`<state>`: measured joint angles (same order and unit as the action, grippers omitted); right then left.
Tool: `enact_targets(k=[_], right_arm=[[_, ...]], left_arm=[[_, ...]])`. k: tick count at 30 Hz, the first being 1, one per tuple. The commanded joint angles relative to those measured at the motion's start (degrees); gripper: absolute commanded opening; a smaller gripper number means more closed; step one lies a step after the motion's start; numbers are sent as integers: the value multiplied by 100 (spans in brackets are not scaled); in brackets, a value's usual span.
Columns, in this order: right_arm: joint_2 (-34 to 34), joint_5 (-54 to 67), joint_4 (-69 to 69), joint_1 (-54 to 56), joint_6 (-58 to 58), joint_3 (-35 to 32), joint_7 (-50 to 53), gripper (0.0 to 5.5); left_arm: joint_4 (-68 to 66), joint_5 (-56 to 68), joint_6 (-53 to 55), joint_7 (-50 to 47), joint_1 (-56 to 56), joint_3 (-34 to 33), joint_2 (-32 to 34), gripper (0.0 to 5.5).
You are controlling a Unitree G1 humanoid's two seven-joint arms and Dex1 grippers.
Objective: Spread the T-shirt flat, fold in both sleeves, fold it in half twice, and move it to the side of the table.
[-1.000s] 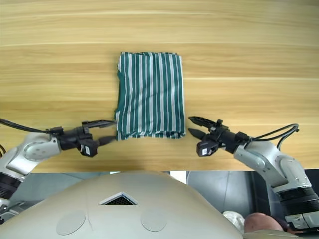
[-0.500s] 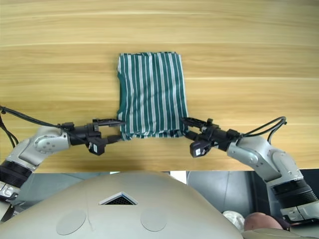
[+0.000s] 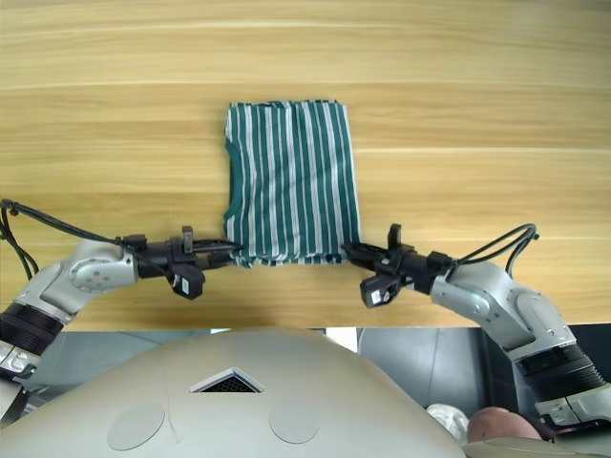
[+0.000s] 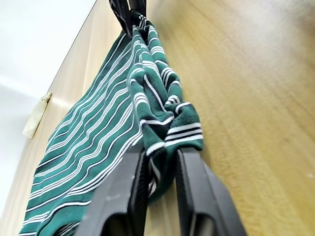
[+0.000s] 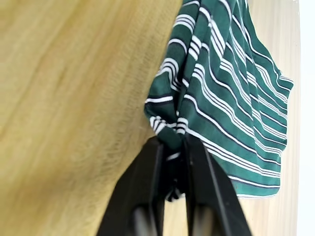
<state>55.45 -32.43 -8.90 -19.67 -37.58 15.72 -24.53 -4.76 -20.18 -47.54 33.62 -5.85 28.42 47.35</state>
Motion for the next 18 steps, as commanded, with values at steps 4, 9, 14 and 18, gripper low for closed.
enact_targets(k=[4, 9, 14, 18], right_arm=[[-279, -51, 435, 355, 85, 191, -160, 13], [-543, 139, 811, 734, -100, 231, -69, 13], [-564, 347, 986, 703, -295, 170, 3, 13], [-461, 541, 871, 396, -404, 161, -35, 13]], left_arm=[[-863, -784, 405, -177, -172, 92, 12, 10], [-1044, -723, 303, -317, -205, 154, -42, 2], [-1157, -639, 206, -322, -223, 151, 51, 2], [-992, -499, 221, -317, -423, 122, 112, 2]])
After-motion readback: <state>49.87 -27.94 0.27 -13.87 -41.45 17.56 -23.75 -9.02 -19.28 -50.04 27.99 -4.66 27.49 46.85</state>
